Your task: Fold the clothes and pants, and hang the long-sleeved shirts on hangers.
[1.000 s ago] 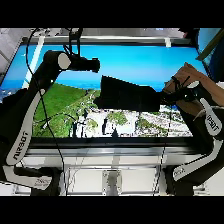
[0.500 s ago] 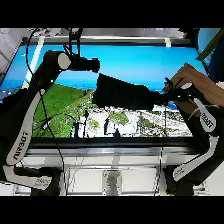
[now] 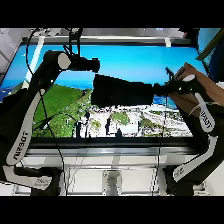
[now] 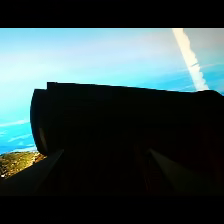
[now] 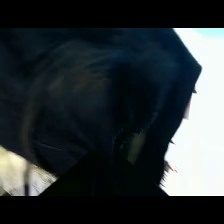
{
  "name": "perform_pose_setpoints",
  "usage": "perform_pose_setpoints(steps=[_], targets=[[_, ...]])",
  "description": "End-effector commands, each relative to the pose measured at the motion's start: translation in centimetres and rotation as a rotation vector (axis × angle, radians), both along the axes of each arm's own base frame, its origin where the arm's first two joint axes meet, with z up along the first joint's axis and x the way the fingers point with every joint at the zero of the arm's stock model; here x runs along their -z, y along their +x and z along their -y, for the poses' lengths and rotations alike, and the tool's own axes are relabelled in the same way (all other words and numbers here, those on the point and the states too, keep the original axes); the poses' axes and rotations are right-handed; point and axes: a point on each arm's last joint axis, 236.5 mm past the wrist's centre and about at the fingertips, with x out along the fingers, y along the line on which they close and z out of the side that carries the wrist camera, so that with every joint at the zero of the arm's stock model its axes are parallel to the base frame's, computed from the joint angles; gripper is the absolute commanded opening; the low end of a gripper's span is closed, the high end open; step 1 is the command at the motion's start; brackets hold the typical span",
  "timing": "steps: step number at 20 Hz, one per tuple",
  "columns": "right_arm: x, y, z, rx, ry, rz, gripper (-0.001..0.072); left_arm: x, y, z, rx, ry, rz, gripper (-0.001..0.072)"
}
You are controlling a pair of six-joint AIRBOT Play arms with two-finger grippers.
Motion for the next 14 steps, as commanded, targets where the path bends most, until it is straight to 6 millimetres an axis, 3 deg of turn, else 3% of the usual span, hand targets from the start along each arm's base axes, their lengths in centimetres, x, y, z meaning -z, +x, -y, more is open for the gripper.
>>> perform_pose_setpoints(steps=[1, 4, 7, 10, 14], targets=[[-8.5, 5.0, 2.2, 0.102, 0.014, 0.165, 0.0015, -0.1, 0.0, 0.0, 0.000, -0.001, 0.001, 0.0587], [-15.4, 8.0, 9.0, 0.296, 0.002, 0.275, 0.0015, -0.1, 0.0, 0.0, 0.000, -0.001, 0.001, 0.0587], [-20.5, 6.7, 17.1, 0.456, 0.004, 0.299, 0.0015, -0.1, 0.0, 0.0, 0.000, -0.001, 0.001, 0.0587], [-22.9, 1.8, 24.8, 0.601, -0.083, 0.270, 0.0015, -0.1, 0.0, 0.0, 0.000, -0.001, 0.001, 0.0587], [-25.3, -7.8, 33.5, 0.796, -0.286, 0.185, 0.0015, -0.1, 0.0, 0.1, -0.002, -0.006, -0.002, 0.0588]])
